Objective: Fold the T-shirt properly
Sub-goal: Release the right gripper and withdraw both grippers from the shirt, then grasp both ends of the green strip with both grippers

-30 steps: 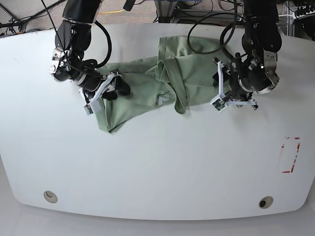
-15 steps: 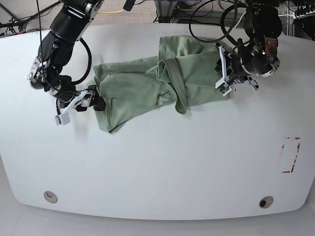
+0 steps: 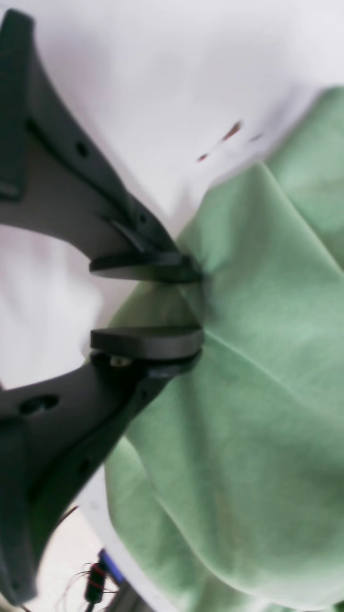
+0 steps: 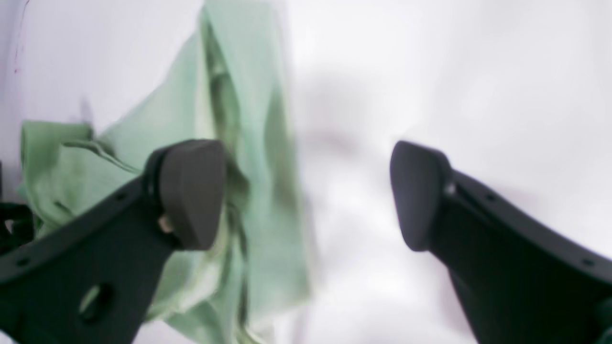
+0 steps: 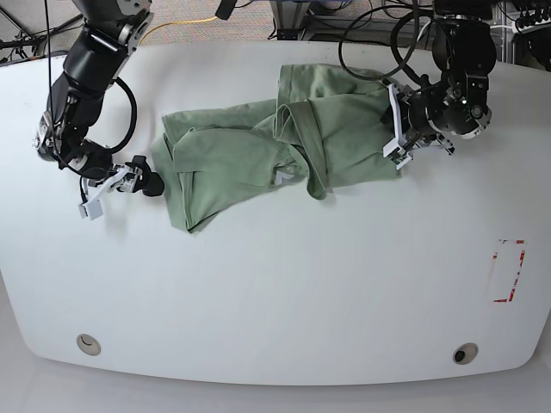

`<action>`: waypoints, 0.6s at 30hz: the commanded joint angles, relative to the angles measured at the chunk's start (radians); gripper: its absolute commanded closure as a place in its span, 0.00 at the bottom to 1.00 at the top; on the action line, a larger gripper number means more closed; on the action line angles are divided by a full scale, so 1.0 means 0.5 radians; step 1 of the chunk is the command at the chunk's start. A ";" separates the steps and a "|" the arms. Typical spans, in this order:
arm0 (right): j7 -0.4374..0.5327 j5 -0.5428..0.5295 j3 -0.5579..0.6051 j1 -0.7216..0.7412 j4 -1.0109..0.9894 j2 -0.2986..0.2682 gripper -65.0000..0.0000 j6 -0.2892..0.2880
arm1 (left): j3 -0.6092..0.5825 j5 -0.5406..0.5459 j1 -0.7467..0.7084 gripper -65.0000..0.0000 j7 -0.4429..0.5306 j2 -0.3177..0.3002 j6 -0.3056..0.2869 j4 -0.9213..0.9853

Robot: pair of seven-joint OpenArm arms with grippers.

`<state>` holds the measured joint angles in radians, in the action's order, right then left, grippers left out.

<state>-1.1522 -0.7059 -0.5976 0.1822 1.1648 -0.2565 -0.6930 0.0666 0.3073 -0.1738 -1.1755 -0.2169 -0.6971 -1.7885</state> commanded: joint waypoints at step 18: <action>-0.054 0.017 0.212 -0.258 0.455 0.407 0.66 -0.010 | -0.033 -0.162 0.159 0.79 0.036 0.024 -0.002 0.031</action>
<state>-1.1702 -0.7017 -0.4896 0.0456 1.3834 -0.0418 -0.7044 0.0601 0.2417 -0.1047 -1.1717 -0.2089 -0.6971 -1.7584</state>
